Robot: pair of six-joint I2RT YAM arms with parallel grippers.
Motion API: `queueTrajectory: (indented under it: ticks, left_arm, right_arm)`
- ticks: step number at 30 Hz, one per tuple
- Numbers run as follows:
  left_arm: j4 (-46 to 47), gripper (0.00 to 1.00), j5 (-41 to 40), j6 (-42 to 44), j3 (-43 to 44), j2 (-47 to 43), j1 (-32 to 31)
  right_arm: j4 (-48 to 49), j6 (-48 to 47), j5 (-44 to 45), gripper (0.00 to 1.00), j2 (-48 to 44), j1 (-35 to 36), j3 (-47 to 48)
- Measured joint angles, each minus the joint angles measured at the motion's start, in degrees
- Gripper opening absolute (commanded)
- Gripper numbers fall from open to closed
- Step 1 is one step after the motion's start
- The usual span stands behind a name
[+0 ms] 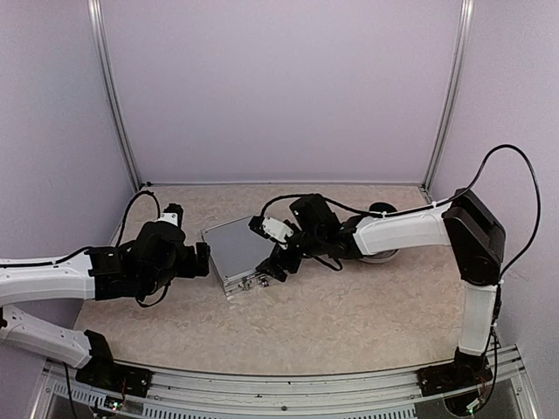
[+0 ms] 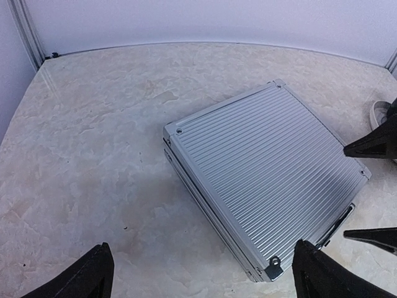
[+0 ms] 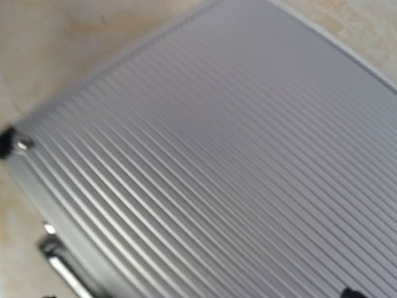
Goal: Pack up texas hold em set
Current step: Close the middle-side button of the box on the chip case.
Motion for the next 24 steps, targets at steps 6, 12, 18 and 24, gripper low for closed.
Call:
queueTrajectory:
  ticks: [6,12,18,24]
  left_arm:
    - [0.5,0.99,1.2,0.1,-0.2,-2.5,0.7]
    - [0.8,0.99,2.1,0.3,-0.3,-3.1,1.4]
    - [1.3,0.99,2.9,0.5,-0.3,-2.8,1.6]
    - [1.8,0.99,3.1,0.5,-0.3,-2.2,1.6]
  right_arm:
    - [-4.7,-6.2,3.4,0.99,5.6,1.5,4.5]
    - [-6.4,-10.2,5.6,0.99,5.8,2.4,5.1]
    - [-6.6,-13.1,6.7,0.97,6.1,2.6,5.2]
    - [-6.5,-15.5,8.4,0.97,6.7,2.8,5.7]
